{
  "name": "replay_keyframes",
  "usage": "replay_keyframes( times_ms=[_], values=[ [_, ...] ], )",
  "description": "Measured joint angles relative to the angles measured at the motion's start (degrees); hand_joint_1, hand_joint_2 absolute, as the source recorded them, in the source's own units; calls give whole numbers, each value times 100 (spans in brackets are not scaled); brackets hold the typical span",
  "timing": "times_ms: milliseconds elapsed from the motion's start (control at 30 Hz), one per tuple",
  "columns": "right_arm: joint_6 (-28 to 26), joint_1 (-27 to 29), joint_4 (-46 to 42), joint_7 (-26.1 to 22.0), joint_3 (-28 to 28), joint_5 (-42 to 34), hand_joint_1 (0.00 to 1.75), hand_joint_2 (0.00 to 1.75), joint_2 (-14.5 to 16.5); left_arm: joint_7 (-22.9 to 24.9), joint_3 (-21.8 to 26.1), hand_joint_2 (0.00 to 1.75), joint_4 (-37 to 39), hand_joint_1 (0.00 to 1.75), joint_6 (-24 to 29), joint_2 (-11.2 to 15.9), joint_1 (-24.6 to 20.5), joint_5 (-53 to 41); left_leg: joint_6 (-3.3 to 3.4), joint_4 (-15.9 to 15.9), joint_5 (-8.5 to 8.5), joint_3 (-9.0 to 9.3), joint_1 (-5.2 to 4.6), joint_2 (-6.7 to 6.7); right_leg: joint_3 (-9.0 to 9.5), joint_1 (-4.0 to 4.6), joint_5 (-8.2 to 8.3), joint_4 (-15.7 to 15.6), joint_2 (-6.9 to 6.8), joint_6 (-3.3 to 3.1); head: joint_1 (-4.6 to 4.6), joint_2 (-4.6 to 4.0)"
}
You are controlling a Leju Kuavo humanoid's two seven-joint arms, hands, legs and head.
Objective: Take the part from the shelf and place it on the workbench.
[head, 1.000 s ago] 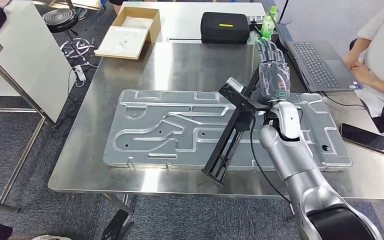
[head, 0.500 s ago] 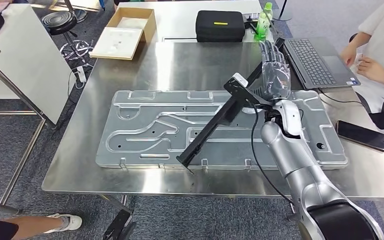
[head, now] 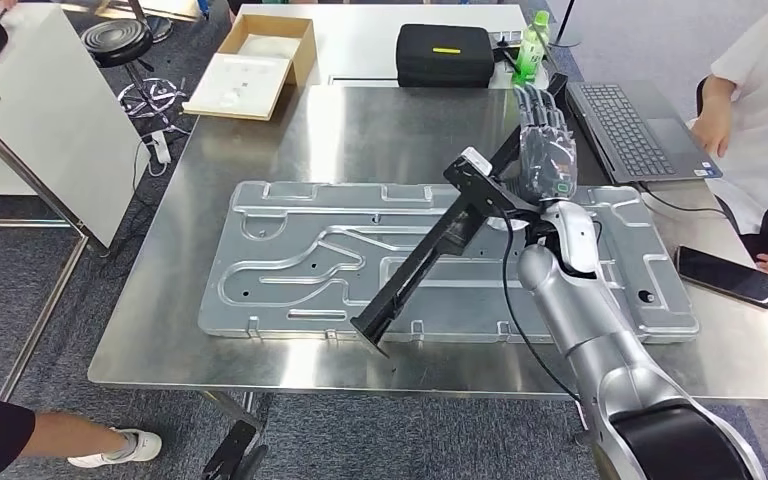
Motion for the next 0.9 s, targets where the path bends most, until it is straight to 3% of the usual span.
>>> replay_keyframes(
  times_ms=[133,167,200,267,333,367,500,533,600,667,700,733,800,833,900],
  values=[
    [-4,39,20,20,-2,24,0,175,-2,-4,4,0,0,0,9,-4,-10,-27,58,-31,19,19,14,13,-557,-29,-569,1191,-4,70,4,0],
    [-4,62,31,24,-2,23,0,131,-3,-4,5,0,0,0,9,-5,-5,-32,58,-23,13,18,16,10,-638,-40,-572,1340,-5,82,4,0],
    [-4,79,39,27,-2,22,0,87,-3,-4,6,0,0,0,9,-6,0,-39,52,-7,3,17,20,6,-620,-52,-467,1282,-8,90,5,0],
    [-2,85,46,35,-2,21,0,0,-4,-5,7,0,0,0,8,-8,5,-50,18,47,-39,14,26,-1,-325,-76,-98,646,-21,95,4,0],
    [2,80,48,37,-2,20,0,0,-2,-9,10,0,0,0,7,-9,-2,-56,-38,114,-87,-13,6,-5,-53,-65,85,74,-29,70,3,0],
    [3,82,49,38,-2,20,0,0,-1,-10,13,0,0,0,7,-9,-3,-58,-65,130,-98,-26,-5,-6,-8,-53,85,-32,-27,47,2,0],
    [4,81,48,41,-2,19,0,0,-9,-11,24,0,0,0,7,-8,-3,-69,-171,230,-192,-65,10,-4,11,-47,96,-84,-13,-104,-1,0],
    [4,79,47,41,-2,19,0,0,-8,-11,26,0,0,0,7,-8,-6,-70,-196,419,-314,-142,17,-4,27,-58,102,-103,-13,-138,-2,0],
    [5,83,48,40,-2,19,0,0,-5,-11,30,0,0,0,7,-8,-8,-70,-233,1110,-655,-458,29,-4,40,-53,98,-112,-15,-177,-4,0],
    [7,95,51,40,-2,19,0,0,-6,-11,32,0,0,0,5,-9,5,-70,-246,1677,-813,-744,33,-3,42,-37,92,-107,-10,-187,-3,0],
    [8,97,52,40,-2,19,0,0,-6,-11,32,0,0,0,5,-9,10,-70,-238,1681,-739,-759,32,-3,44,-30,90,-103,-6,-188,-3,0],
    [11,95,53,40,-2,19,0,0,-6,-11,33,0,0,0,5,-9,11,-71,-218,1459,-566,-664,30,-4,51,-24,87,-99,0,-188,-4,0],
    [40,76,54,38,-2,19,0,0,-5,-11,36,0,0,0,5,-7,0,-70,-146,698,-185,-308,12,-5,67,-5,75,-95,7,-177,-3,0],
    [78,55,58,39,-2,19,0,0,-6,-11,38,0,0,0,5,-5,-8,-70,-113,382,-83,-162,-4,-6,65,3,74,-93,9,-161,-3,0],
    [246,-2,81,47,-2,5,0,0,-6,-15,40,0,0,0,2,-2,-17,-72,-77,142,-70,-59,-35,-8,50,5,86,-102,9,-108,-3,0]
  ],
)
